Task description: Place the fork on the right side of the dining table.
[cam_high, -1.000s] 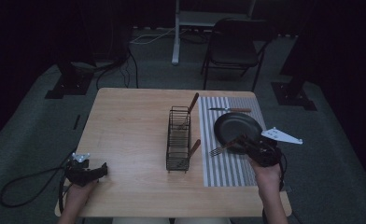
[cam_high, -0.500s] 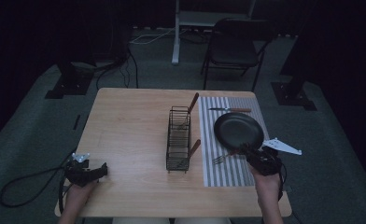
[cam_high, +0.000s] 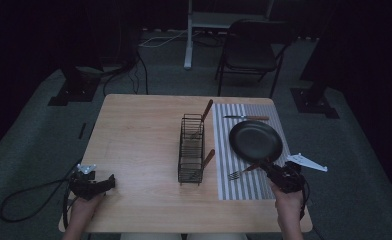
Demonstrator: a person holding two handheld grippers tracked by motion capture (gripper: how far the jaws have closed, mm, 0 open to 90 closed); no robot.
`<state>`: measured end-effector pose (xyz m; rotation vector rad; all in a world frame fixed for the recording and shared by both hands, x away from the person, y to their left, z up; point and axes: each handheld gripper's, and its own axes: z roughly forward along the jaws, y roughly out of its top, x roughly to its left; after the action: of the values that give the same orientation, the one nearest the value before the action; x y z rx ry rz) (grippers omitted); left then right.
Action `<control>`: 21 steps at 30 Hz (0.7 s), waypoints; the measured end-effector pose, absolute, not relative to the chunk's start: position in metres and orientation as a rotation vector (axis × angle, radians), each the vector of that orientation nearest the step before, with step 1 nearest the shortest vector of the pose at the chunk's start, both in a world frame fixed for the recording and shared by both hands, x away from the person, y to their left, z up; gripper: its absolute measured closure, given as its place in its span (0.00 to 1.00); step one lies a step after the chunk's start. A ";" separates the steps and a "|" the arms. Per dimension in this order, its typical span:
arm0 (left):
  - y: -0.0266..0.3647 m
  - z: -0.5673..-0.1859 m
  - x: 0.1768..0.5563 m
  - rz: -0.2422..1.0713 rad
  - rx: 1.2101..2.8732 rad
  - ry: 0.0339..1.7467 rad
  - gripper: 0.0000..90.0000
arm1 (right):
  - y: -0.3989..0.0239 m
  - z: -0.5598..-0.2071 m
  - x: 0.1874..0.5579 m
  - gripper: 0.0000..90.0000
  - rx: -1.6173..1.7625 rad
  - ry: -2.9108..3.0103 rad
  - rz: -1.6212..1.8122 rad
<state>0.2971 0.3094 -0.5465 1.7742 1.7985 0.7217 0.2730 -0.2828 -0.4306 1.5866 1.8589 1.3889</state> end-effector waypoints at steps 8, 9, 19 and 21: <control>0.309 -0.547 0.297 0.722 1.773 1.799 0.01 | -0.294 -0.432 0.274 0.79 1.617 1.839 1.379; 0.309 -0.547 0.297 0.722 1.772 1.799 0.01 | -0.294 -0.432 0.274 0.79 1.617 1.839 1.379; 0.309 -0.547 0.297 0.722 1.773 1.798 0.01 | -0.309 -0.441 0.277 0.79 1.673 1.841 1.348; 0.309 -0.547 0.297 0.722 1.773 1.798 0.01 | -0.310 -0.442 0.277 0.78 1.679 1.843 1.341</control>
<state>0.2972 0.3094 -0.5466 1.7734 1.7984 0.7217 0.2772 -0.3105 -0.4425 1.6788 1.8428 1.3408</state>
